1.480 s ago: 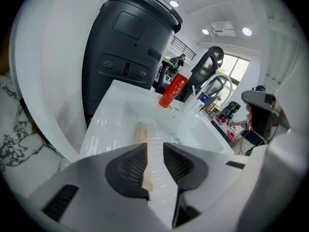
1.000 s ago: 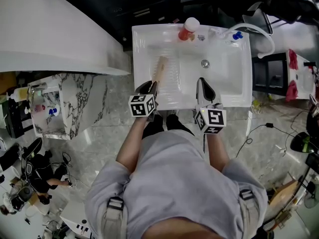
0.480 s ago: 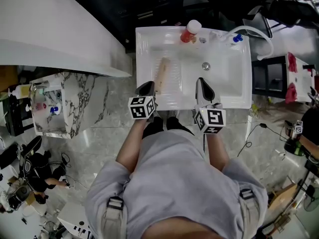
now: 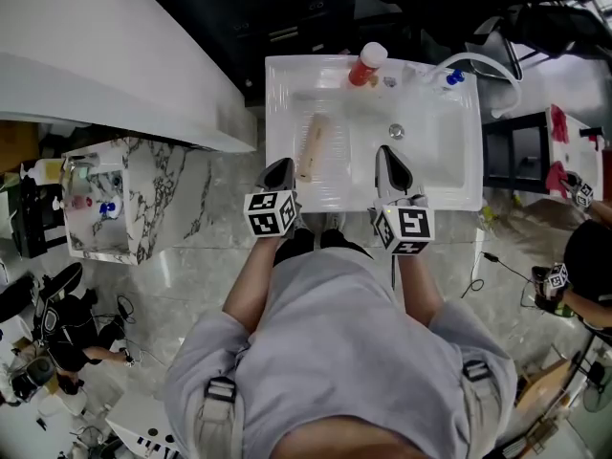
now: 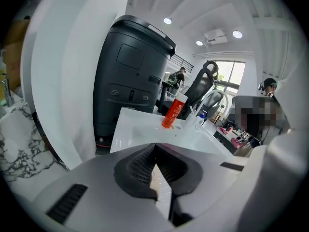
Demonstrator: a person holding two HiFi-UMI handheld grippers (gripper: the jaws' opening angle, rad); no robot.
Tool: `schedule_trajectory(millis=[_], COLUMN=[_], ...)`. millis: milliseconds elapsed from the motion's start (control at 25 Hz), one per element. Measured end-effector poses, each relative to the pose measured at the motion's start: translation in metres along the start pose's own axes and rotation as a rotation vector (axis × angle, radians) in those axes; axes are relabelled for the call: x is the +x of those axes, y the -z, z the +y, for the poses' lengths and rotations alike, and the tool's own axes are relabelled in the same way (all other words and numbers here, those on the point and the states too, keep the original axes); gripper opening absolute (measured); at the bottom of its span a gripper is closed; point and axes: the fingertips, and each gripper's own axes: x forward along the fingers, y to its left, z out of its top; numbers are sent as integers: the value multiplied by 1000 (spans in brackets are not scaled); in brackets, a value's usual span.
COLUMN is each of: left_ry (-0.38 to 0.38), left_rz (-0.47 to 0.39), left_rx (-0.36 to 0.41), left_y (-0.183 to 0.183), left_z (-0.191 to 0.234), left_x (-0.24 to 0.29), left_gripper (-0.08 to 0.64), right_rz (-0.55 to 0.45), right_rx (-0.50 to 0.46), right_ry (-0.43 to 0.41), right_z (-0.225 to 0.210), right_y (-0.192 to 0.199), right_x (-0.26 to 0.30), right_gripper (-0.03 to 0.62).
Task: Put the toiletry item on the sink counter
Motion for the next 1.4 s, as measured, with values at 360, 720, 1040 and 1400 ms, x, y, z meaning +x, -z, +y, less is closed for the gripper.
schedule_trajectory(millis=[360,720,1040,1400], left_ry=[-10,-20,-18,-30], left_rz=[-78,-155,-247,-322], left_rx=[10,29,34,96], left_y=[-28,-54,-87,-116], left_z=[-3,-9,-15,-23], left_x=[-21,-39,-57,-76], left_gripper=[6,6,6,6], right_rz=[-17,-44,-75,-115], right_rx=[-17,-15,-34,-32], right_ry=[-28,-33,-44,-34], right_z=[10,12,16,13], right_y=[-12,-25,-39,-51], right_x=[0,-3,-2,-6], right_gripper=[5,5,5,5])
